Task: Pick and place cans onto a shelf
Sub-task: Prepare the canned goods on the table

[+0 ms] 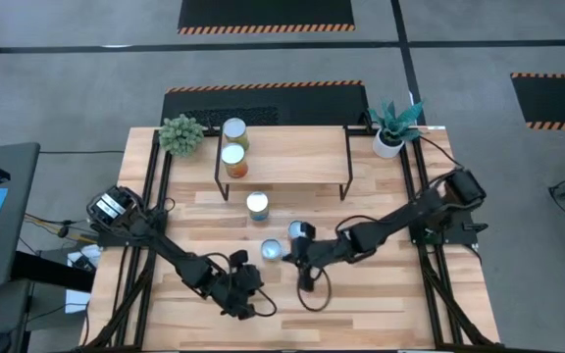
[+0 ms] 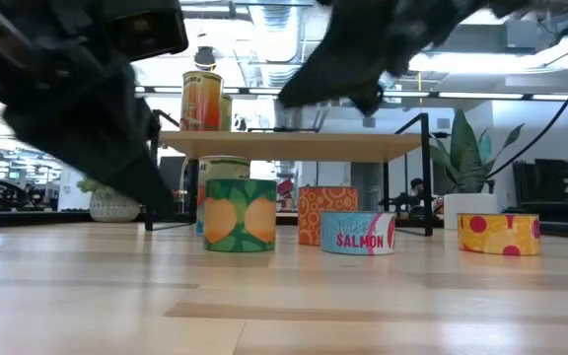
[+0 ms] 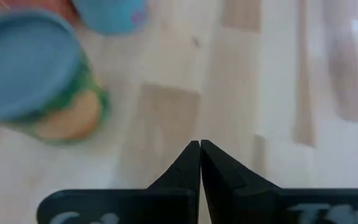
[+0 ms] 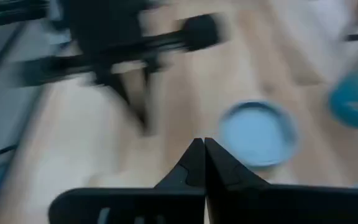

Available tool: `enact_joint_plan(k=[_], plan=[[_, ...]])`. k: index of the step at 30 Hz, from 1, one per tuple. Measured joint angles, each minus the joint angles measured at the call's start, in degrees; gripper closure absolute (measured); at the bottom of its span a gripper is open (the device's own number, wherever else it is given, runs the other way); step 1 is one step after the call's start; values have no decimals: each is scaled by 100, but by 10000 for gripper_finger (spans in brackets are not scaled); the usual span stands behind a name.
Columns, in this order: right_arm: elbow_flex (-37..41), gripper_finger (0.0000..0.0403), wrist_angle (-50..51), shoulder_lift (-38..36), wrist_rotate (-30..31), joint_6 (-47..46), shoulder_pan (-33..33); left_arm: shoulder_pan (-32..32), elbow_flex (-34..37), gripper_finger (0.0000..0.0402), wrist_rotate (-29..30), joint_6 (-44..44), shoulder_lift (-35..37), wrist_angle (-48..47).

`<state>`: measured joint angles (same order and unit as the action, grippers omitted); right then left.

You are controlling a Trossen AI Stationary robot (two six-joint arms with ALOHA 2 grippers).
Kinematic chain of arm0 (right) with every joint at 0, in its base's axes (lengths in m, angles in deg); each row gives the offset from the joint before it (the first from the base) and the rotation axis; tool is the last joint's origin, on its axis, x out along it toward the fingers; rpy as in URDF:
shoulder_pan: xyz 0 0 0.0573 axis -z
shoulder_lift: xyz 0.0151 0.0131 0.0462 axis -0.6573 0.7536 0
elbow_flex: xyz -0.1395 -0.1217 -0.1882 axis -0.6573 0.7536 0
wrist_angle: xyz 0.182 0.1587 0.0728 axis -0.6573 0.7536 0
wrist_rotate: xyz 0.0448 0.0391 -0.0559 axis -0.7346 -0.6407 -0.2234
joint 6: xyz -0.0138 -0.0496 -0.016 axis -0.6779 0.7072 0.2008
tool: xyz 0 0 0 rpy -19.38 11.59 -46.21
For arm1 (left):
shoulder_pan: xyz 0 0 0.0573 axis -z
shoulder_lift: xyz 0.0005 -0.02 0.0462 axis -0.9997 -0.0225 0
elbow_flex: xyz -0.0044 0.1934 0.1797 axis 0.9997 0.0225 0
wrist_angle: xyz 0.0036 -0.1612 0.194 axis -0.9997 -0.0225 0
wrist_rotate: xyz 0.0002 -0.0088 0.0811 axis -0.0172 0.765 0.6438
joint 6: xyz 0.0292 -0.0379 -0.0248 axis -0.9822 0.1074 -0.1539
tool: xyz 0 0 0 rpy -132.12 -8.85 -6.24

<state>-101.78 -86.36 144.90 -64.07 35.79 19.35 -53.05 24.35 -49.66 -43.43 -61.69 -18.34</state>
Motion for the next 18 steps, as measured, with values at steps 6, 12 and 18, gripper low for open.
enact_joint_plan(k=[6, 12, 18], plan=[[0, 392, 1703, -496, -199, -1229, -519, -380, 0, 401, -109, -873, 2, 699], [0, 391, 2528, -524, 152, -2454, -1066, -794, -2, 401, -371, -1342, 2, 665], [9, 391, 2667, -251, 1243, -2892, -1278, -1025, 0, 402, 503, -1167, 2, -186]])
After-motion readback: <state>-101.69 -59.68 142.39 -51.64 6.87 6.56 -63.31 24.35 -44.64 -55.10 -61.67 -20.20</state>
